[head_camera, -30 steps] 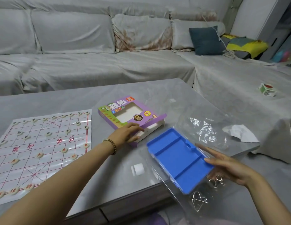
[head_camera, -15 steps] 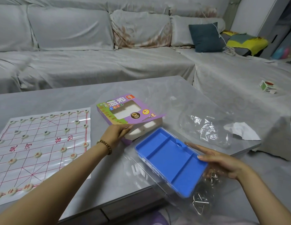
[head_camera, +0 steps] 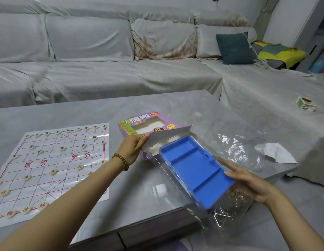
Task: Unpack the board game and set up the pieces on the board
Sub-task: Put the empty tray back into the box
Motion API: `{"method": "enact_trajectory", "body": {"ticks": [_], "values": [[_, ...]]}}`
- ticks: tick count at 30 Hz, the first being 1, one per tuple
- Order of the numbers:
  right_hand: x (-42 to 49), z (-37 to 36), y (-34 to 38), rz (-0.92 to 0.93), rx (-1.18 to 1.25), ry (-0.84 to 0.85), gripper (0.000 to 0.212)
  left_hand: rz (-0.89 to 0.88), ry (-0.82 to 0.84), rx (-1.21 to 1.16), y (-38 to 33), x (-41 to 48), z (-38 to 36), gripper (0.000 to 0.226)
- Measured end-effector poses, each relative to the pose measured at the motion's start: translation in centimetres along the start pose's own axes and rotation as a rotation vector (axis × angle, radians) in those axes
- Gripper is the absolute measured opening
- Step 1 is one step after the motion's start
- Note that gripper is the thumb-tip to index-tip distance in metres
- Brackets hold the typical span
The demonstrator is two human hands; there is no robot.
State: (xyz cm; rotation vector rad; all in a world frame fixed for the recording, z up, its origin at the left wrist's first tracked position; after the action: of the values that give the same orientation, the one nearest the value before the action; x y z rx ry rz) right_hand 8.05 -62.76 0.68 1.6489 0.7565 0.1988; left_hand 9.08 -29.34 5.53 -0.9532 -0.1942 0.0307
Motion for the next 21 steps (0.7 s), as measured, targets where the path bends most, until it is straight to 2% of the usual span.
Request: {"method": "enact_trajectory", "body": {"ticks": [5, 8, 9, 14, 18, 21], "values": [[-0.5, 0.0, 0.2, 0.040, -0.006, -0.036, 0.093, 0.018, 0.007, -0.053, -0.2, 0.3, -0.1, 0.039], [-0.8, 0.1, 0.1, 0.044, -0.032, -0.046, 0.087, 0.027, 0.002, -0.087, 0.2, 0.6, 0.1, 0.078], [-0.8, 0.1, 0.1, 0.048, -0.031, -0.053, 0.084, 0.029, -0.003, -0.108, 0.1, 0.6, 0.1, 0.082], [-1.2, 0.9, 0.0, 0.055, -0.041, -0.079, 0.080, 0.024, -0.002, -0.093, -0.6, 0.8, 0.2, 0.051], [-0.9, 1.3, -0.4, 0.080, -0.065, -0.148, 0.078, -0.011, 0.040, -0.027, -0.3, 0.6, -0.3, 0.054], [-0.6, 0.6, -0.3, 0.090, -0.083, -0.127, 0.093, -0.014, 0.015, -0.037, -0.4, 0.3, -1.0, 0.049]]}}
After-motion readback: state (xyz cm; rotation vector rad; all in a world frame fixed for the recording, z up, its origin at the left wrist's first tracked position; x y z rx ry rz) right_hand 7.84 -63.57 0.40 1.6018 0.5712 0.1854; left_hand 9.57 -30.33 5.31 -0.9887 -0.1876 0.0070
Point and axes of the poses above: each hand's wrist, its own x-axis towards the middle knuckle, its own z-axis out of the back of the hand, y = z × x, the point moved 5 cm from there along x, towards the middle knuckle, and after that the axes turned 6 degrees about z, right-handed, at the moved point
